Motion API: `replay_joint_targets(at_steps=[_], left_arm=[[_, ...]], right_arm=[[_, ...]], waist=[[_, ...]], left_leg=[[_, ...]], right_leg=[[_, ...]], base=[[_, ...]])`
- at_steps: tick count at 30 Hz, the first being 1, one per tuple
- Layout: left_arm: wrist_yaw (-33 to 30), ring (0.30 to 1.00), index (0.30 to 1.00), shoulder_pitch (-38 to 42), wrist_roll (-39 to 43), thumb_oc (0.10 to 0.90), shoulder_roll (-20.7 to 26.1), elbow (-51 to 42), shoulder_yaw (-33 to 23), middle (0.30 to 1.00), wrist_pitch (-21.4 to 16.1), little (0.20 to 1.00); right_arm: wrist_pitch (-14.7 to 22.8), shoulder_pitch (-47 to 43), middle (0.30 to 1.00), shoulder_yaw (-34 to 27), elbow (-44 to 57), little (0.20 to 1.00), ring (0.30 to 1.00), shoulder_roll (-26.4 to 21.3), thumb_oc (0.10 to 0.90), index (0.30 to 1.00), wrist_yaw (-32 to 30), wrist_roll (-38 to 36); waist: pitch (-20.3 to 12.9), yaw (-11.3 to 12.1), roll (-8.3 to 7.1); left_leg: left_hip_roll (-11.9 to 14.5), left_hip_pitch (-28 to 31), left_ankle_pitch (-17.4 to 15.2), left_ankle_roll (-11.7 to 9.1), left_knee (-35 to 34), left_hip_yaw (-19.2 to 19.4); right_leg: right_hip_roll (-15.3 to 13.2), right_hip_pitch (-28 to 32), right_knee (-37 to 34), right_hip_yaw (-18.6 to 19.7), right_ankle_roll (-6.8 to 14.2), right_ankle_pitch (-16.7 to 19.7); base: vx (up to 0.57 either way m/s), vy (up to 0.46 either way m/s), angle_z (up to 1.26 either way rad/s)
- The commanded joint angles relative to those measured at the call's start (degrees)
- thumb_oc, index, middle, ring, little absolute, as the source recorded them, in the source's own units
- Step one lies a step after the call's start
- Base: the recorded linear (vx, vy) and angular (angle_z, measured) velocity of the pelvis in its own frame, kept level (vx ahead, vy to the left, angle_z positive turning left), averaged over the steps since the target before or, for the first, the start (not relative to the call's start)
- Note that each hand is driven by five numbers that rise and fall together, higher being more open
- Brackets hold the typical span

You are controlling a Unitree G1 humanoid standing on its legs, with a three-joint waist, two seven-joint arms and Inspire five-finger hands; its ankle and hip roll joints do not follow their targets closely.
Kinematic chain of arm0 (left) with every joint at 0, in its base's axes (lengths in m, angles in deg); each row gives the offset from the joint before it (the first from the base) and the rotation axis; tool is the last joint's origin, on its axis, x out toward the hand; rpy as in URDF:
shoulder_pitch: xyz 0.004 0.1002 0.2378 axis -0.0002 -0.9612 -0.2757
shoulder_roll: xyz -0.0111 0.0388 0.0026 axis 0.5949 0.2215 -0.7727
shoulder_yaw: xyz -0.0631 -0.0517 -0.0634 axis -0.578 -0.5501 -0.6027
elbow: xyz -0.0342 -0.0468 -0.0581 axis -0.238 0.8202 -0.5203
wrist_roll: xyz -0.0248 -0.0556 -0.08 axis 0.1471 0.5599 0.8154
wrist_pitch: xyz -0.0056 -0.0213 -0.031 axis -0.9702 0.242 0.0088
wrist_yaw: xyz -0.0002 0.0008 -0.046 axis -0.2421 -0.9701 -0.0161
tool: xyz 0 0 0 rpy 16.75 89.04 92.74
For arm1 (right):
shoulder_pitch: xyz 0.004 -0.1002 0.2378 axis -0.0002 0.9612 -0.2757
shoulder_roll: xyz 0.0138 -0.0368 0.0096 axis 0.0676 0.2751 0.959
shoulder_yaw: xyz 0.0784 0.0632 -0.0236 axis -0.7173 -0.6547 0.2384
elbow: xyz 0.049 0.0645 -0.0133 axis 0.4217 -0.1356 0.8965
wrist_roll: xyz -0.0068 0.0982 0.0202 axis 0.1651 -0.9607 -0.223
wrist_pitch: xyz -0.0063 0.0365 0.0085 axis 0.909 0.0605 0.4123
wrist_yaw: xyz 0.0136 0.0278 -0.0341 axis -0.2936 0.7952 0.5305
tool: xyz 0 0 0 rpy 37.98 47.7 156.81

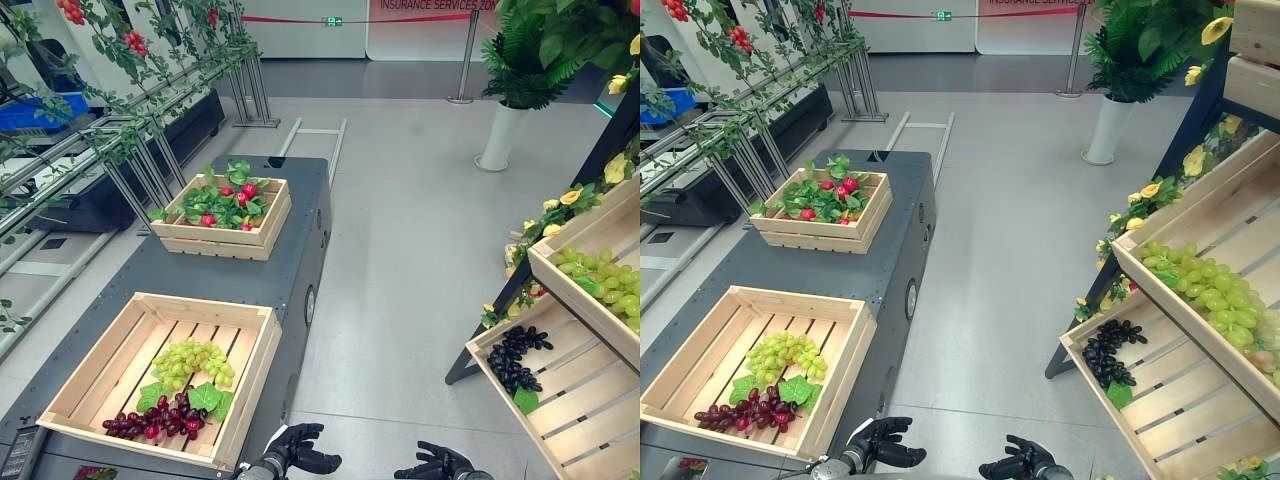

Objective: Pick up the fruits from the basket on one side to the basket on the other side

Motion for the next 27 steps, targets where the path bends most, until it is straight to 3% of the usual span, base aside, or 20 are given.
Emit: replay_joint_targets(at_steps=[1, 10, 15, 27], left_arm=[[0.3, 0.900, 0.900, 1.7, 1.1, 0.800, 0.4, 1.7, 2.6, 0.900, -1.9, 0.900], [-0.6, 0.900, 0.900, 1.9, -1.0, 0.800, 0.1, 2.6, 2.9, 0.900, -0.9, 0.900], [-1.9, 0.900, 0.900, 2.3, -3.2, 0.800, -0.1, 3.6, 3.2, 0.900, 1.7, 0.900], [-2.3, 0.900, 0.900, 2.5, -2.6, 0.800, -0.1, 3.6, 3.0, 0.900, 1.1, 0.900]], right_arm=[[2.7, -2.4, 0.900, 2.1, -1.5, 0.900, 0.900, 0.8, 0.800, 0.900, 1.5, 2.0], [3.1, -2.3, 0.900, 2.4, -1.4, 0.900, 0.900, 1.1, 0.800, 0.900, 0.8, 2.0], [3.8, -2.5, 0.900, 2.3, -1.2, 0.900, 0.900, 1.2, 0.800, 0.900, 0.0, 1.9], [3.3, -2.5, 0.900, 2.8, -0.6, 0.900, 0.900, 1.5, 0.800, 0.900, -0.2, 2.2]], waist=[[0.8, 0.3, -2.03], [0.9, 0.1, -2.19], [1.0, -0.1, -2.25], [1.2, -0.2, -2.44]], left_leg=[[-3.3, 1.4, -2.2, 2.1, 0.1, 0.9], [-3.3, 1.3, -2.2, 2.2, 0.1, 1.1], [-3.3, 1.3, -2.2, 2.2, 0.1, 1.3], [-3.2, 1.3, -2.1, 2.2, 0.1, 1.6]], right_leg=[[-1.1, -1.6, 0.1, 1.9, -0.2, 5.6], [-1.1, -1.7, 0.1, 2.0, -0.3, 5.7], [-1.2, -1.8, 0.1, 2.2, -0.3, 5.8], [-1.1, -1.8, 0.1, 2.4, -0.3, 5.9]], base=[[0.00, 0.000, 0.00], [0.00, 0.000, 0.00], [0.00, 0.000, 0.00], [0.00, 0.000, 0.00]])
